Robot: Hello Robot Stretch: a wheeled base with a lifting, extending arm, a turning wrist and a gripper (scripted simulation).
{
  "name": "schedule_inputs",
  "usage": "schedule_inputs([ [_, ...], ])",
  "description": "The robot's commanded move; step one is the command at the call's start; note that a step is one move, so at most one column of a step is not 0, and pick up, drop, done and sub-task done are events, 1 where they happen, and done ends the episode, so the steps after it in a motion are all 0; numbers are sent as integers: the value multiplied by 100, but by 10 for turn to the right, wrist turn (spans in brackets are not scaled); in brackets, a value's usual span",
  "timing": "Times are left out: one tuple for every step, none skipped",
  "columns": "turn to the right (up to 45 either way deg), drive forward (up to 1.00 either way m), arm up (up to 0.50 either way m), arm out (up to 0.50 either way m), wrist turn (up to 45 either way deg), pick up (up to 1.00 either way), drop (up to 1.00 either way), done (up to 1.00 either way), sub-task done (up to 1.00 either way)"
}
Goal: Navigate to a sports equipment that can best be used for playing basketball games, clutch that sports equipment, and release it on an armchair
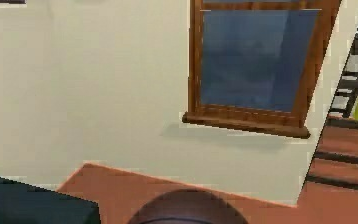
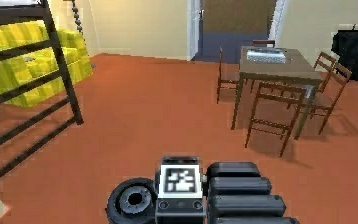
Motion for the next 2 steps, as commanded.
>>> schedule_inputs([
  [390, 0, 0, 0, 0, 0, 0, 0, 0],
  [-450, 0, 0, 0, 0, 0, 0, 0, 0],
])
